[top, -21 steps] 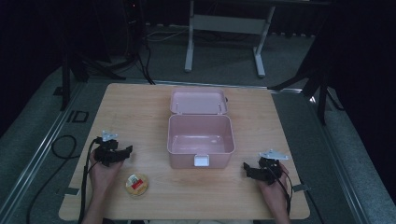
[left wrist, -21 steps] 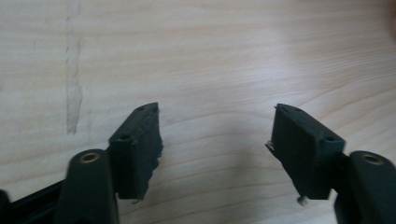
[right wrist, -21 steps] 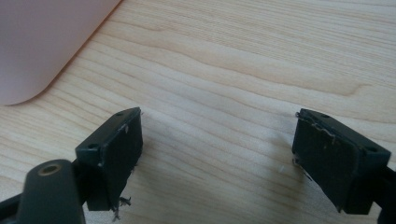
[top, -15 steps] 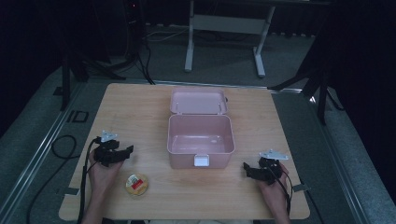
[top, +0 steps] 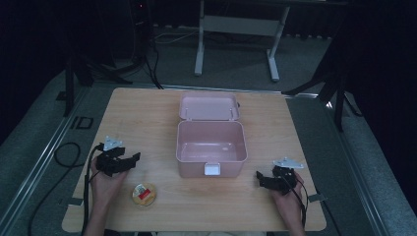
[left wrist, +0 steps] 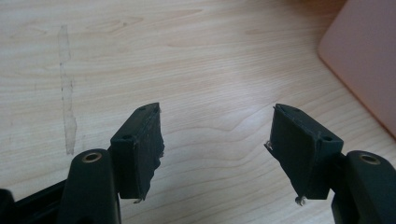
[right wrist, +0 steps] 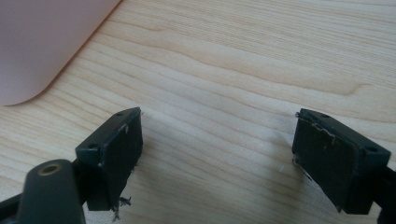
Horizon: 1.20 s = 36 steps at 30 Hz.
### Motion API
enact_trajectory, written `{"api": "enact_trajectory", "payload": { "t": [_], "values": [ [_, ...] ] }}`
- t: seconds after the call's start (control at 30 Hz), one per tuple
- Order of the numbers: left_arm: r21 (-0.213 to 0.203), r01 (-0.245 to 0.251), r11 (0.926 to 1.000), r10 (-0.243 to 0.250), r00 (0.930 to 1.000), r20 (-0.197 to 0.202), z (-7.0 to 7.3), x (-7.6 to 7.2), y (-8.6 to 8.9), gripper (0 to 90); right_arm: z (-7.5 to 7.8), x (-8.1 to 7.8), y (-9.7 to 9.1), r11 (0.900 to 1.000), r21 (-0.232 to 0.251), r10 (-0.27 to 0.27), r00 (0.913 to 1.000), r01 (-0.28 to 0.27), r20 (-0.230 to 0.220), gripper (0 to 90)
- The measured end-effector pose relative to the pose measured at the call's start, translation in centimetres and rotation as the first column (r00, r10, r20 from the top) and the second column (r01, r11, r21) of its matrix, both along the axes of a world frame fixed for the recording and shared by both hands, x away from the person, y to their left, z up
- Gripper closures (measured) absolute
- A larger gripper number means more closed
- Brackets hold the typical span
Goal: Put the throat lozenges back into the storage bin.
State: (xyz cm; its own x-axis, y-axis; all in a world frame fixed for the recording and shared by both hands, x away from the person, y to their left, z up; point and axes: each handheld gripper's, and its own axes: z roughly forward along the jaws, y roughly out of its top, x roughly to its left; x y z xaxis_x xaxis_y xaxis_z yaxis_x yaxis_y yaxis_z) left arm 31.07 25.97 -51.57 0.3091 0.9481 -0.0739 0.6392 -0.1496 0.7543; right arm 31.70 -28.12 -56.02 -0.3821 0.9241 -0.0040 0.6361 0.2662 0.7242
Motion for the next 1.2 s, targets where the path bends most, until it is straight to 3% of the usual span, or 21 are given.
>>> {"api": "enact_trajectory", "payload": {
  "t": [0.2, 0.5, 0.73, 1.2],
  "values": [
    [0.044, 0.045, 0.998, -0.045, 0.999, -0.004, 0.9, -0.3, -0.2, 34.5, 0.0, 0.0, 0.0, 1.0, -0.001, -0.003, 1.0, 0.003, 0.0, 16.0],
    [0.039, 0.088, 0.9954, -0.088, 0.9961, -0.009, 2.3, -1.0, 0.0, 32.9, 0.0, 0.0, 0.0, 1.0, -0.001, -0.003, 1.0, 0.003, 0.0, 16.0],
    [0.078, 0.115, 0.9903, -0.114, 0.9933, -0.017, 3.3, -1.4, -0.1, 33.0, 0.0, 0.0, 0.0, 1.0, -0.001, -0.004, 1.0, 0.004, 0.0, 16.0],
    [0.091, 0.17, 0.9813, -0.168, 0.9854, -0.029, 4.6, -2.1, -0.2, 32.9, 0.0, 0.0, 0.0, 1.0, -0.001, -0.004, 1.0, 0.004, 0.001, 15.9]
  ]
}}
